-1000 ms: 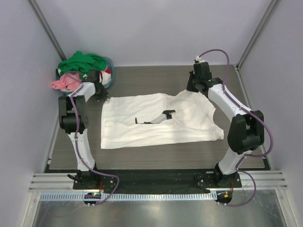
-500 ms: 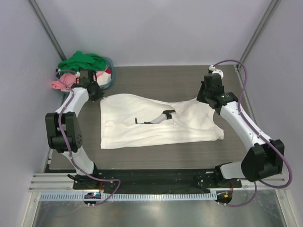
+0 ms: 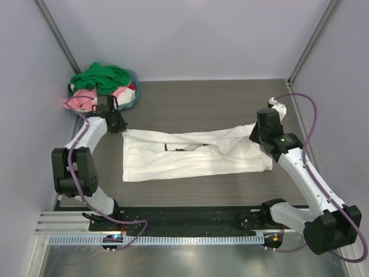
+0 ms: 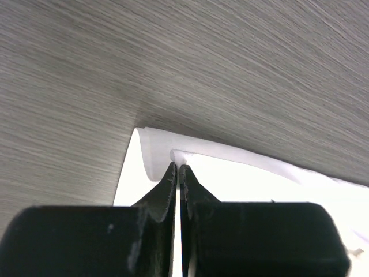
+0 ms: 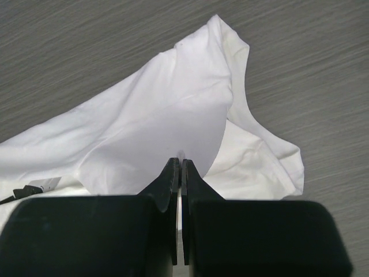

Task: Fold and stack the t-shirts
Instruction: Fold the tshirt

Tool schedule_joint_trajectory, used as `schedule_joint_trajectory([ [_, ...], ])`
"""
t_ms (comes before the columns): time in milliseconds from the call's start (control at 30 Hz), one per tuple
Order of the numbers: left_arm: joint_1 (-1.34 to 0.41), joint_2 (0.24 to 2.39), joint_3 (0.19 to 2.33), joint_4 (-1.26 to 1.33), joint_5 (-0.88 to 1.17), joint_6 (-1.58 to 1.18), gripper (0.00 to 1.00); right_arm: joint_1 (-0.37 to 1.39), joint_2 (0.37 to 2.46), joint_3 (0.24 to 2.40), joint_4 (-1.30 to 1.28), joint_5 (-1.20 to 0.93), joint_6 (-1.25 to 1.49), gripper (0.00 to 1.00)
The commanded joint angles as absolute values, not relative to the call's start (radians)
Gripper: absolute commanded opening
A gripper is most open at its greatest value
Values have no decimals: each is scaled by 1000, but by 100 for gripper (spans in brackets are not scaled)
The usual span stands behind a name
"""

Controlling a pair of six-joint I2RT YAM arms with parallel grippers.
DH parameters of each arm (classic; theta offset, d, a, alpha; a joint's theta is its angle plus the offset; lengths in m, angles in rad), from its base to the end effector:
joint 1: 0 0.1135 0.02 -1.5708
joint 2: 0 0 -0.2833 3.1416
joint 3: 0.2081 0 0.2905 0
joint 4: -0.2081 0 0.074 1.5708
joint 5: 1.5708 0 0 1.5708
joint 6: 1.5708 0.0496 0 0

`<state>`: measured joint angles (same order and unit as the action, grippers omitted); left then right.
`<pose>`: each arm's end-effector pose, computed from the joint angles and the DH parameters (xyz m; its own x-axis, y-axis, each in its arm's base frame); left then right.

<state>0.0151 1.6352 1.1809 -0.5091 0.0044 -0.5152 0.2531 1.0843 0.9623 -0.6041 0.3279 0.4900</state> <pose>0.3905 0.0057 0.2239 -0.7083 -0.5034 -0.4949 -0.4155 0.8640 -0.2844 0.2629 0.0515 0.3086 -0.5690 0.3131 -0.7604 0.2991 0.9402 0.1633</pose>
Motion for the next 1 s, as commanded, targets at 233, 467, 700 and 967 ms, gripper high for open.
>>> schedule_joint_trajectory([
  [233,9,1441,996,-476,-57,-575,5,244,953,792,-670,416,705,1],
  [467,34,1208,807,-511,-215,-721,44,135,799,609,-707,365,908,84],
  [700,34,1127,828,-465,-138,-690,45,34,805,644,-599,191,816,84],
  [967,-271,1516,1133,-512,-133,-578,45,155,1029,733,-460,-20,776,79],
])
